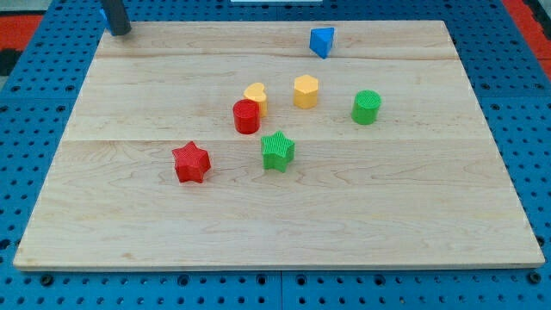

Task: Point your arm at the yellow hexagon

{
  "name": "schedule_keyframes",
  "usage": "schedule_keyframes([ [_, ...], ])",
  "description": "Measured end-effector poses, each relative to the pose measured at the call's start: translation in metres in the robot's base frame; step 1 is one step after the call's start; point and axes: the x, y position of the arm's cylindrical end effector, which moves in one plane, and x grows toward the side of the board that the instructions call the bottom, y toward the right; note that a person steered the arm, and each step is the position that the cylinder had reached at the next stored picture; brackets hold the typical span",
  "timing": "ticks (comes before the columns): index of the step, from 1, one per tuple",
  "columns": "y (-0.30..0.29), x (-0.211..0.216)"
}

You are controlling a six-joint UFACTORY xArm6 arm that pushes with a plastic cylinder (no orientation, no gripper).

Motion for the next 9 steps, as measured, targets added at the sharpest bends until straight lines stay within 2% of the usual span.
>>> schedule_keyframes([
  [2,0.034,0.048],
  [4,0.039,0.049],
  [5,0.060,0.055],
  [7,0.095,0.094],
  [9,0.187,0.103],
])
